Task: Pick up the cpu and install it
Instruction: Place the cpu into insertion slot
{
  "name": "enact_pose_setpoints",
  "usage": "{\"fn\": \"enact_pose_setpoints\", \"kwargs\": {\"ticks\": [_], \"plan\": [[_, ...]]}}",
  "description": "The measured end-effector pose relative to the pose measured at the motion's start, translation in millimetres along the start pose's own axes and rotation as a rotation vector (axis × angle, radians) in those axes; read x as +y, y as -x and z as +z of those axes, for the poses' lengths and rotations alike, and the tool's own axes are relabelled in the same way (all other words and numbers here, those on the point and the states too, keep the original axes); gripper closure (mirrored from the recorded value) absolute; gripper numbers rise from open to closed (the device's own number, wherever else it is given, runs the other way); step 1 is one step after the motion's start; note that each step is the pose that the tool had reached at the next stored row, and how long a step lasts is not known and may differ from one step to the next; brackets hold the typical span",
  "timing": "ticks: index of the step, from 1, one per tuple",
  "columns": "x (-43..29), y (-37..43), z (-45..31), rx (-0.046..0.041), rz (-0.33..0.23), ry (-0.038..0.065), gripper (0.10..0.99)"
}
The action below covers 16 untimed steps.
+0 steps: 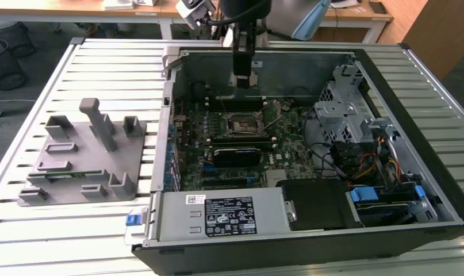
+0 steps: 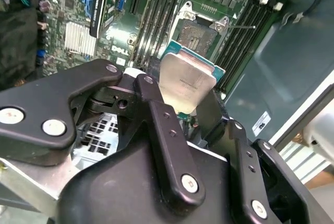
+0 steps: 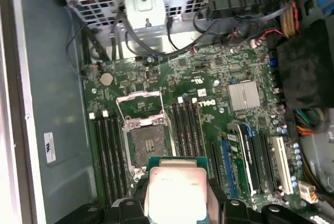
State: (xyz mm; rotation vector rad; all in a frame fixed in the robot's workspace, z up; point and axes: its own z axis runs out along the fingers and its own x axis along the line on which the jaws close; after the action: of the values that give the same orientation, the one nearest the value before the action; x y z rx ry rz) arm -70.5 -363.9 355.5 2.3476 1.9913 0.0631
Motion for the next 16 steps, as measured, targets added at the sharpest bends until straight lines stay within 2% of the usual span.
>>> {"fn": "enact_pose_setpoints", "kwargs": {"ticks": [5,9,16], "plan": [[-0.4,-0.4,4.6,0.0055,-0.079,0.001,0.561],[-0.8,-1.5,8.8,0.0065,-0.086,0.001,0.561],[-1.0,-1.5,11.5,0.0071,-0.089,0.002,0.561]]}}
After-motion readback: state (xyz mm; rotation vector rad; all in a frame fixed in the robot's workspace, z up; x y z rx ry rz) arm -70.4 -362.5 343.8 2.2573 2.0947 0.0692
